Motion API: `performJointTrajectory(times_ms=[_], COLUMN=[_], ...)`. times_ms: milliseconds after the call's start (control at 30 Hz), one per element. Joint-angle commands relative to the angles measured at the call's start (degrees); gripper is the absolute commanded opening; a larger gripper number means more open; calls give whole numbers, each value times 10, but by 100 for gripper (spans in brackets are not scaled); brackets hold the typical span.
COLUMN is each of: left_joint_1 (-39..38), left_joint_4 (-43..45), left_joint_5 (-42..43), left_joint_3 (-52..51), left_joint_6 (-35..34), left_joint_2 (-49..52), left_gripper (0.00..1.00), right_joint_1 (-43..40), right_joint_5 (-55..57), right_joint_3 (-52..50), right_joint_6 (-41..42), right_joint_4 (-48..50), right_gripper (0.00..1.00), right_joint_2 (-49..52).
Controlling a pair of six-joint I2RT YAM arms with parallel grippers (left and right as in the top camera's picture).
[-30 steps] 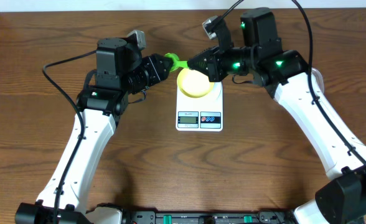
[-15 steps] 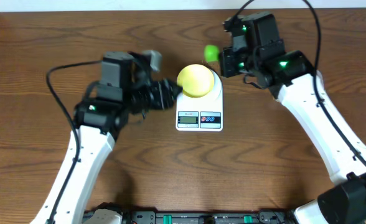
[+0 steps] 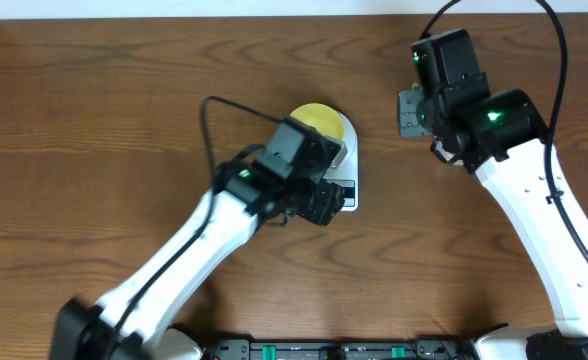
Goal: Scoop item into bowl and weigh 50g on scale
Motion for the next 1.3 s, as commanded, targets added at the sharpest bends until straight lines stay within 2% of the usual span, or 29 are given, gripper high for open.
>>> performJointTrajectory(times_ms=[0,233,633,800,1267], left_joint_1=[-3,-3,-34,-57,-60], left_joint_4=[15,61,123,134,140], left_joint_5=[-20,-20,-75,-133,-180], left_joint_3=[4,4,4,3,3], left_joint_6=[14,14,23,23,23], left_joint_2=[70,147,176,179,221], left_gripper=[54,54,54,54,54], right_joint_1=[-4,-24,-50,-50,-50], right_joint_5=[66,74,70,70,67], right_joint_3=[9,9,9,9,9], right_joint_6=[24,32,31,31,31], right_joint_4=[-18,-48,-58,-59,-58], right_gripper=[1,1,1,1,1], right_joint_2=[-3,-3,-3,-3,-3])
